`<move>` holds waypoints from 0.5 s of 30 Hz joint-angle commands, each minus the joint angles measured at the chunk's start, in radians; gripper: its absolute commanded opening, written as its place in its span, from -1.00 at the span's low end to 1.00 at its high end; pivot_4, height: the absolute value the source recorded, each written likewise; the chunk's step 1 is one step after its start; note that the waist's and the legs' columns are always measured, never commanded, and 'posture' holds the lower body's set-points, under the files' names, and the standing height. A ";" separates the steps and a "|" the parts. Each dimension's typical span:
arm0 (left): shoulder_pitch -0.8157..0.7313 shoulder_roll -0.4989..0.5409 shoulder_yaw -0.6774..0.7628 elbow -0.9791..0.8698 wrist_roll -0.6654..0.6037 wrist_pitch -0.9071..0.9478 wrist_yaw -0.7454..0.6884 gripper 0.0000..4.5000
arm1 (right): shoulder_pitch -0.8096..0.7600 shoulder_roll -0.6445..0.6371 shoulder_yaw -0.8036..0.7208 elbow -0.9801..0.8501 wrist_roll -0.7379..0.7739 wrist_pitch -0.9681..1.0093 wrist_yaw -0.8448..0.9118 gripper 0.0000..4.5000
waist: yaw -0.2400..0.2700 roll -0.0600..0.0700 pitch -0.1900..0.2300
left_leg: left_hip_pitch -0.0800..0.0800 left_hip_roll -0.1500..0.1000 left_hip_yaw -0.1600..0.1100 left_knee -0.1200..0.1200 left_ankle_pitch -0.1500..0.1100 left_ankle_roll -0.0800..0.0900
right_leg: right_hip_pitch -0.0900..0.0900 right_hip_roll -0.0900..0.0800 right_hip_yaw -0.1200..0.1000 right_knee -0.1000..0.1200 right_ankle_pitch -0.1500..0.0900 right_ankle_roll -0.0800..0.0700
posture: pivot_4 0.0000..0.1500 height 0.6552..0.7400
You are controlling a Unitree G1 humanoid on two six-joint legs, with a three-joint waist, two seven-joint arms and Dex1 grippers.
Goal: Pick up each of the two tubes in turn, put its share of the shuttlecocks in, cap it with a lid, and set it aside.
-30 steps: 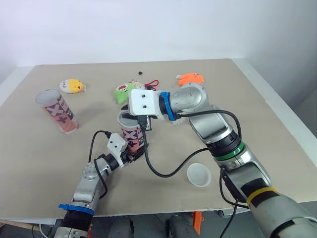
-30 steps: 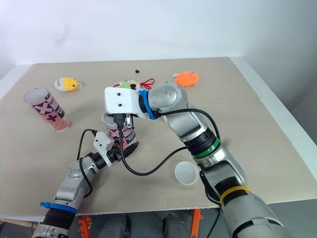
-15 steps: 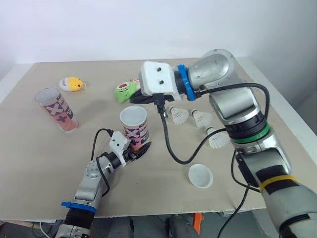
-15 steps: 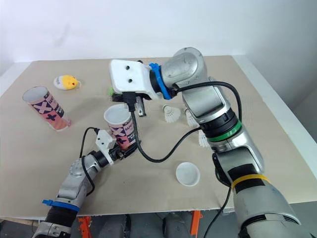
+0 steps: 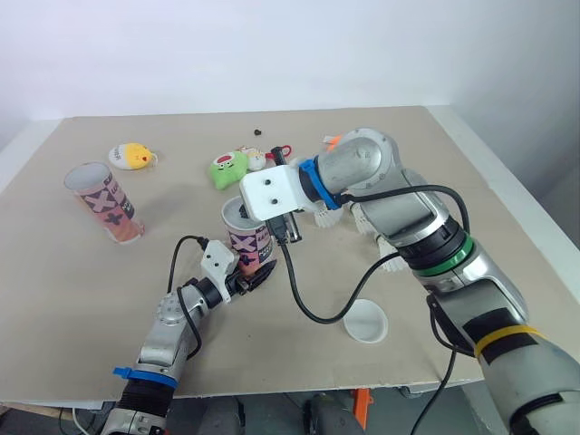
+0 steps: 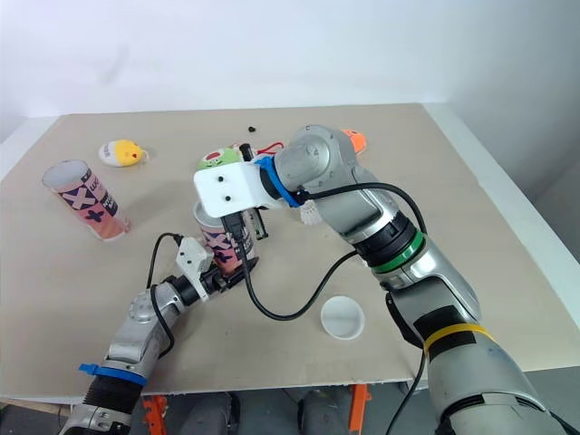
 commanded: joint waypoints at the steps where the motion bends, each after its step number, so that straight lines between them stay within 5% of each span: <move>1: 0.025 -0.010 -0.041 0.035 0.008 0.030 -0.009 0.47 | 0.073 0.016 0.125 0.019 -0.044 -0.003 0.056 -0.97 | -0.001 0.000 -0.002 | 0.002 0.000 0.000 -0.001 0.000 0.000 | 0.002 0.000 0.000 0.000 -0.001 0.000 | 1.00 1.00; 9: 0.030 -0.010 -0.042 0.029 0.007 0.036 -0.012 0.47 | 0.037 0.028 -0.031 0.024 0.036 0.031 0.043 -0.97 | 0.000 0.001 -0.006 | 0.004 0.000 0.000 -0.004 0.000 0.000 | 0.003 0.000 0.000 0.000 -0.002 -0.001 | 1.00 1.00; 14: 0.029 0.006 -0.040 0.004 -0.010 0.060 -0.037 0.47 | 0.044 0.048 -0.253 -0.053 0.282 0.164 0.035 -0.97 | 0.002 -0.002 -0.002 | 0.000 0.000 -0.001 -0.004 0.000 0.000 | 0.000 0.000 0.000 0.000 -0.002 -0.001 | 1.00 1.00; 15: 0.028 0.012 -0.039 -0.007 -0.016 0.068 -0.044 0.71 | 0.048 0.056 -0.313 -0.079 0.347 0.214 0.016 -1.00 | 0.002 -0.002 -0.001 | -0.001 0.000 -0.001 -0.004 0.000 0.000 | -0.001 -0.001 -0.001 0.000 -0.001 -0.003 | 1.00 1.00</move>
